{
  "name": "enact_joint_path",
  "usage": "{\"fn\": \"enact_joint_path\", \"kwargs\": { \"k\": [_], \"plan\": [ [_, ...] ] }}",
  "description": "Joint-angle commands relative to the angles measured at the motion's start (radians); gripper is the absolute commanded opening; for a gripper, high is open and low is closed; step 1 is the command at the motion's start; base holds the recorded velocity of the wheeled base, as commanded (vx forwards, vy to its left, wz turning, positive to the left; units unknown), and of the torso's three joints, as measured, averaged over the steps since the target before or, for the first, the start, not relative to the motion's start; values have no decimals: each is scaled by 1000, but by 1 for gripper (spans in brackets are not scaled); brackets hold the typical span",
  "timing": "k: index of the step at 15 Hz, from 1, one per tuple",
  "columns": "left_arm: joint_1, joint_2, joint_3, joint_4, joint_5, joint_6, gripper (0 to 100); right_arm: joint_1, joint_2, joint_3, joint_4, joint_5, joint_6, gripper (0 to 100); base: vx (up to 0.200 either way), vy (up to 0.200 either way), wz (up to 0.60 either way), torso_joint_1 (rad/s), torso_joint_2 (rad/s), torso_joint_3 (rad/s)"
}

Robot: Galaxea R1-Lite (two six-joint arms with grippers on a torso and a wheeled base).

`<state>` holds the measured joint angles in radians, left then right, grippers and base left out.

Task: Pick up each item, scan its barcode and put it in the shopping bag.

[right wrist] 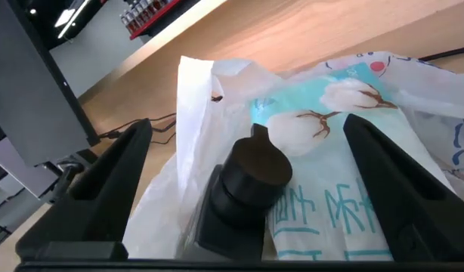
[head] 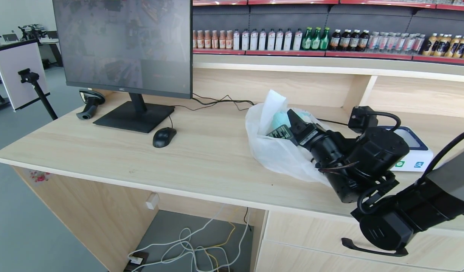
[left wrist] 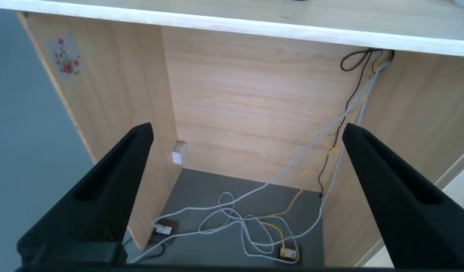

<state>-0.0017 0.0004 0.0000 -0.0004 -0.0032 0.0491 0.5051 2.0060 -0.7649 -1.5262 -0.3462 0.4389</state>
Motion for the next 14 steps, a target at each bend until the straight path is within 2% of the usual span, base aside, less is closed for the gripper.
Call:
{"fn": "enact_joint_path", "kwargs": {
  "k": [1, 2, 4, 6, 9, 10, 14],
  "plan": [
    [0, 0, 0, 0, 0, 0, 100, 1, -3, 16, -14, -1, -16, 100, 0, 0, 0, 0, 0, 0],
    [0, 0, 0, 0, 0, 0, 100, 15, -9, 67, -45, 9, -82, 100, 0, 0, 0, 0, 0, 0],
    [0, 0, 0, 0, 0, 0, 100, 20, -13, 75, -45, 10, -92, 100, 0, 0, 0, 0, 0, 0],
    [0, 0, 0, 2, 0, -5, 100, 56, -130, 96, -45, 16, -147, 100, 0, 0, 0, 0, 0, 0],
    [0, 0, 0, 2, 0, -18, 100, 55, -234, 142, -45, 107, -213, 100, 0, 0, 0, 0, 0, 0],
    [0, 0, 0, 2, 0, -28, 100, 56, -305, 214, -45, 134, -263, 100, 0, 0, 0, 0, 0, 0],
    [0, 0, 0, 2, 0, -28, 100, 72, -529, 573, -45, 231, -398, 100, 0, 0, 0, 0, 0, 0]
  ]
}}
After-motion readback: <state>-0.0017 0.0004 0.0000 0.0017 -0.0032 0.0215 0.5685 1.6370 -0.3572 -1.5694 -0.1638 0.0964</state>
